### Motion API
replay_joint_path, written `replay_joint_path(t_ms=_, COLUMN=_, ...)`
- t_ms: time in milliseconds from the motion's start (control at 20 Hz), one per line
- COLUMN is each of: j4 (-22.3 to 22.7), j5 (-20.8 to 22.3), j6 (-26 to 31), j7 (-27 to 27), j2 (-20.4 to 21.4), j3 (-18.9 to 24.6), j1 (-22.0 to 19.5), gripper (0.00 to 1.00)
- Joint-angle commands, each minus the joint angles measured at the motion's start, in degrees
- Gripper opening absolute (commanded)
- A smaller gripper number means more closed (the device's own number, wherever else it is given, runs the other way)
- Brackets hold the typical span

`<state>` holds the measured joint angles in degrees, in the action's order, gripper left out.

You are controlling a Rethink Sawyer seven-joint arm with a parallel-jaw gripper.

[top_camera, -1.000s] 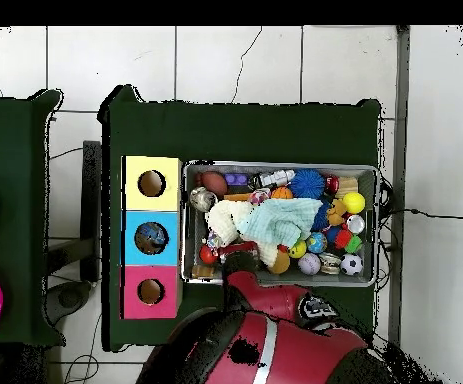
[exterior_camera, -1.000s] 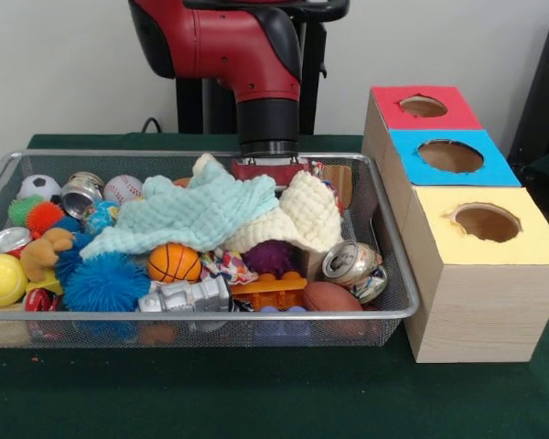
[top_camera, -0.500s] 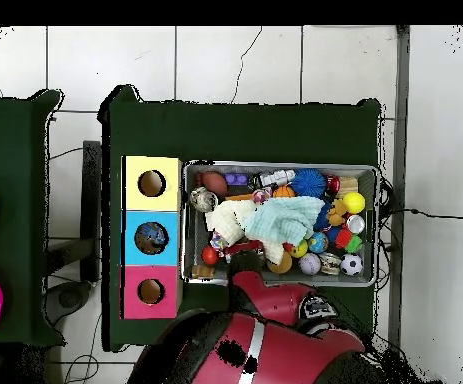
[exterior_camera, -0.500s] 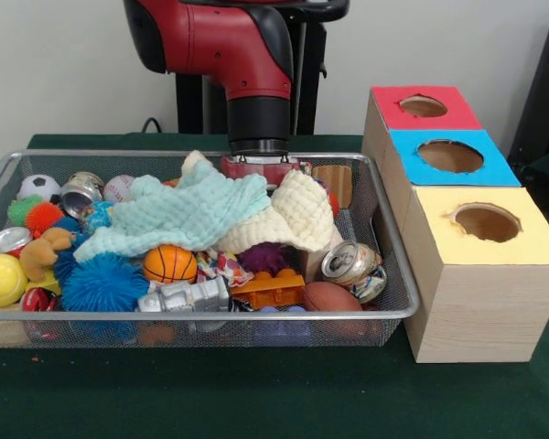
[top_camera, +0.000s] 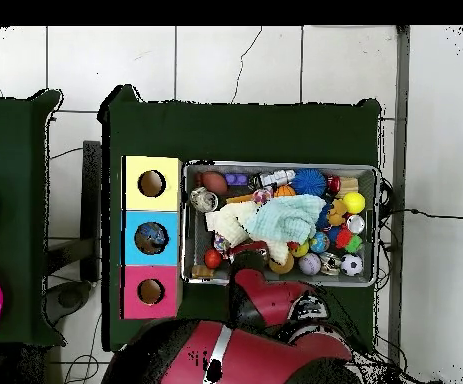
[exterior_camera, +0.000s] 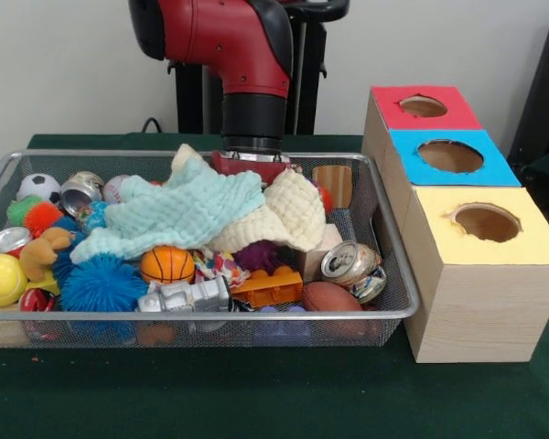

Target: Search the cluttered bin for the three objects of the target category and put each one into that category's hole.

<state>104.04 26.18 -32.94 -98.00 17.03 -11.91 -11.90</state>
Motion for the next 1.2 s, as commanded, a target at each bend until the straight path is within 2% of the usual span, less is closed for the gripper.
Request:
replay_joint_path(t_ms=50, j4=-12.26, j5=-6.24, j6=11.4, j7=-1.5, j2=2.29, j3=-7.34, j1=-2.49, gripper=1.0)
replay_joint_path(t_ms=250, j4=-12.6, j5=-6.68, j6=11.68, j7=-2.03, j2=1.9, j3=-8.74, j1=-1.75, gripper=1.0)
replay_joint_path(t_ms=350, j4=-12.52, j5=-8.16, j6=11.15, j7=-2.01, j2=1.52, j3=-10.59, j1=-0.58, gripper=1.0)
replay_joint_path(t_ms=500, j4=-12.2, j5=-12.84, j6=9.87, j7=-1.38, j2=0.15, j3=-15.72, j1=2.89, gripper=1.0)
replay_joint_path(t_ms=650, j4=-12.09, j5=-14.29, j6=10.03, j7=-1.35, j2=-0.08, j3=-17.84, j1=4.31, gripper=1.0)
replay_joint_path(t_ms=1200, j4=-13.86, j5=-12.35, j6=11.19, j7=-2.45, j2=-0.29, j3=-18.23, j1=4.14, gripper=1.0)
